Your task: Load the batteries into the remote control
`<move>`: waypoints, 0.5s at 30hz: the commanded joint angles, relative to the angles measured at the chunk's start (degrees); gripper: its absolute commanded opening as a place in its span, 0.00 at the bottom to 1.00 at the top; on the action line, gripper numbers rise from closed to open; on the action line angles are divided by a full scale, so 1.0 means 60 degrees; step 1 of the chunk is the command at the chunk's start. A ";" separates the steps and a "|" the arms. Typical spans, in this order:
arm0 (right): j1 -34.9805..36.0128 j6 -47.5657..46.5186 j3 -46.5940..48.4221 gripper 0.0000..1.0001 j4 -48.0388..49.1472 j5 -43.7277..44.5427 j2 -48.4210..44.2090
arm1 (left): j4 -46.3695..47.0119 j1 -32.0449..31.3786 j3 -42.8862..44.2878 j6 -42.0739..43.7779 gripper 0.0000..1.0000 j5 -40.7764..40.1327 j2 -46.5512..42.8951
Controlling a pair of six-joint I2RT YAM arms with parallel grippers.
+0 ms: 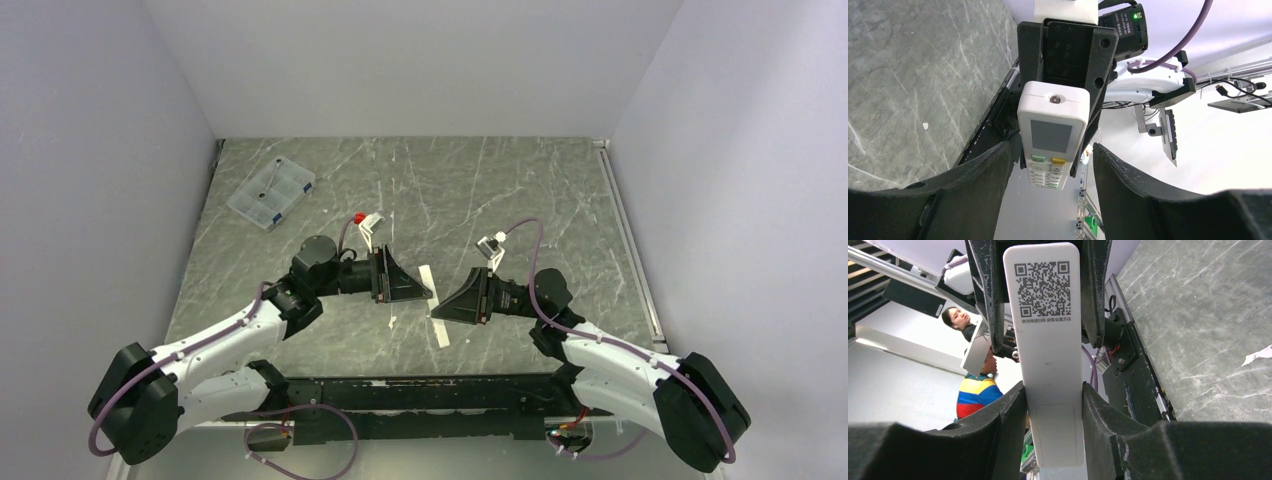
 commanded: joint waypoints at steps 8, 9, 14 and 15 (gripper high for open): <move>0.0171 0.0415 0.0157 0.00 0.1112 0.0239 0.0356 | 0.0656 0.0043 0.0403 -0.0079 0.64 0.0089 0.0091; 0.0191 0.0414 0.0157 0.00 0.1128 0.0250 0.0372 | 0.0678 0.0043 0.0418 -0.0079 0.64 0.0088 0.0104; 0.0238 0.0461 0.0133 0.00 0.1227 0.0303 0.0479 | 0.0809 0.0038 0.0461 -0.0108 0.61 0.0146 0.0164; 0.0252 0.0485 0.0128 0.00 0.1267 0.0302 0.0496 | 0.0836 0.0038 0.0462 -0.0115 0.60 0.0148 0.0175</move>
